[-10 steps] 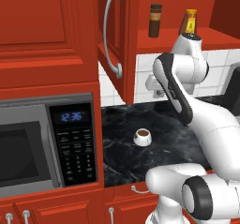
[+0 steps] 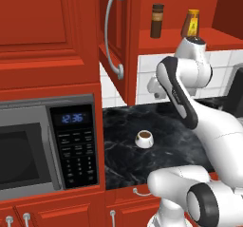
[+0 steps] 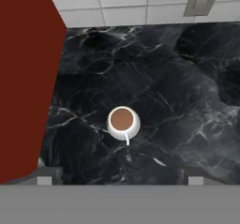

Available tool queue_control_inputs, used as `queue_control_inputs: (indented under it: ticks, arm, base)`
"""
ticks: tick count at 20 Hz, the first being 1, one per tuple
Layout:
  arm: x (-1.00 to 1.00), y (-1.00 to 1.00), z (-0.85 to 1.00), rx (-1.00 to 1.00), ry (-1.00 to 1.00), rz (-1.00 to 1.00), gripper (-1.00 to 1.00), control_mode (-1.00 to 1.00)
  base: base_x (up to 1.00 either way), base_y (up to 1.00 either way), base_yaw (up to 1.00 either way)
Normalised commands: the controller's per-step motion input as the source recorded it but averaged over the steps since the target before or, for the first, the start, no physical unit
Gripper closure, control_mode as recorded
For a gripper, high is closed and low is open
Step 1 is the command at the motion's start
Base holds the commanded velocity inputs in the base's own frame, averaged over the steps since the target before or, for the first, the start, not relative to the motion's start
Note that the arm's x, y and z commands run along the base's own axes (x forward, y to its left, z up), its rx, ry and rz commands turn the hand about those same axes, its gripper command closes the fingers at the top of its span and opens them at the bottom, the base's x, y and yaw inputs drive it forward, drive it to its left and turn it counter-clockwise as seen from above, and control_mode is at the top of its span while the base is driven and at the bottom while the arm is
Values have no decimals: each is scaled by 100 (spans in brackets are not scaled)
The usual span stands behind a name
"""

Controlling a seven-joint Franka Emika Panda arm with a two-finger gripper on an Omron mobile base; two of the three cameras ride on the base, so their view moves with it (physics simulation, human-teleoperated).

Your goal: Pick the cinnamon and honey bottle from the cabinet and place them next to the mug.

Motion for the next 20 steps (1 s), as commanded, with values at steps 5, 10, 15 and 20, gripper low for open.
queue_control_inputs:
  ticks: [5, 10, 15, 20]
  arm:
    - [-31, -14, 23, 13, -39, 0, -100, -100]
    - [-20, -7, 93, 6, -38, 0, -100, -100]
    - [-62, 0, 100, 1, -29, -1, -100, -100]
    - [-66, 0, 100, 0, -23, -4, -100, -100]
  base:
    - [0, 0, 0]
    - [0, 0, 0]
    - [0, 0, 0]
    - [0, 0, 0]
